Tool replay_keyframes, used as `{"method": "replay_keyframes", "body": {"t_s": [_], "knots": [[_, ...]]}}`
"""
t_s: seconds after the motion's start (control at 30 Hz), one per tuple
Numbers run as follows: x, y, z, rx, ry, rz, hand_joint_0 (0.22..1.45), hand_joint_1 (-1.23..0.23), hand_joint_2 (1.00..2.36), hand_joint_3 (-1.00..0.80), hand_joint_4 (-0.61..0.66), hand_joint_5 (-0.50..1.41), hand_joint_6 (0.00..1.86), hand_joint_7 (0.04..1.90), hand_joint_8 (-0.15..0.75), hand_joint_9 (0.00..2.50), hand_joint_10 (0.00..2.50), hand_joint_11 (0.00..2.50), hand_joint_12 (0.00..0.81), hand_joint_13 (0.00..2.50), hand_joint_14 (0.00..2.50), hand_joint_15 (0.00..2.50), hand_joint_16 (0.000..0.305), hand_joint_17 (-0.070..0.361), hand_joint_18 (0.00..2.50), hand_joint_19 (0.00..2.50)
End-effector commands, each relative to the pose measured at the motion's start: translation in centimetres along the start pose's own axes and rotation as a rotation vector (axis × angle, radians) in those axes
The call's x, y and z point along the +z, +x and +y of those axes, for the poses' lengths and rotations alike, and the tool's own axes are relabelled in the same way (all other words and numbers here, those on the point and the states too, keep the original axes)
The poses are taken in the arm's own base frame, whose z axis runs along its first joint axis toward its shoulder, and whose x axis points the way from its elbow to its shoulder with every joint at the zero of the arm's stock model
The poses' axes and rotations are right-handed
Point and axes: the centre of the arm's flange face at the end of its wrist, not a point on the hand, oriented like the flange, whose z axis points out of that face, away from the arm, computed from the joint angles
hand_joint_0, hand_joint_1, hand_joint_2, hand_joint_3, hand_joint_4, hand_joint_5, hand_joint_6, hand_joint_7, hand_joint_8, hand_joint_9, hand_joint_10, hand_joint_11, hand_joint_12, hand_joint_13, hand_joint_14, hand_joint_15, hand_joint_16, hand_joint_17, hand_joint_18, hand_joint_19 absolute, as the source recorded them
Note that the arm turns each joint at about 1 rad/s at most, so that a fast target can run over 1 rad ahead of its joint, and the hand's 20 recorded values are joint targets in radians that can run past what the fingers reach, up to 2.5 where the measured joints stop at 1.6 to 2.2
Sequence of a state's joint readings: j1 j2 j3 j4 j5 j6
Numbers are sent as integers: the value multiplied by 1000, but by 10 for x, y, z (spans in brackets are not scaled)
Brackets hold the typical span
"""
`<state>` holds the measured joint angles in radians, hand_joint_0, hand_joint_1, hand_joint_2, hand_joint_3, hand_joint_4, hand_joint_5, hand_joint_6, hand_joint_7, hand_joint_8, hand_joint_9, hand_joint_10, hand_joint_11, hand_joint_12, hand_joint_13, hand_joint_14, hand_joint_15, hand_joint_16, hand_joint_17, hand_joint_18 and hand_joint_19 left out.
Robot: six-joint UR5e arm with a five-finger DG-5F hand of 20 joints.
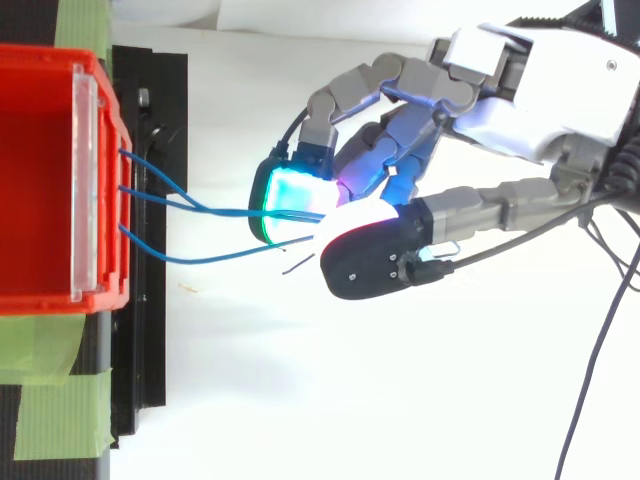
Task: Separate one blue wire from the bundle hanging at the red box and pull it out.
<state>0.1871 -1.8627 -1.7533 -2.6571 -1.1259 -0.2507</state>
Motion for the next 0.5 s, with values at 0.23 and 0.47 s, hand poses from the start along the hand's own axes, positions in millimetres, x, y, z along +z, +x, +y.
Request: {"method": "replay_keyframes", "body": {"t_s": [0.23, 0.47], "knots": [[0, 0, 0, -4, 1, 0, 738, -898, 1012, -370, 200, -232, 935, 859, 359, 1039, 12, 1251, 389, 1438, 24, 1215, 50, 112, 779, 451], [0, 0, 0, -4, -1, 0, 749, -893, 1003, -468, 201, -233, 935, 864, 356, 1025, 13, 1237, 400, 1434, 24, 1210, 49, 111, 777, 457]]}}
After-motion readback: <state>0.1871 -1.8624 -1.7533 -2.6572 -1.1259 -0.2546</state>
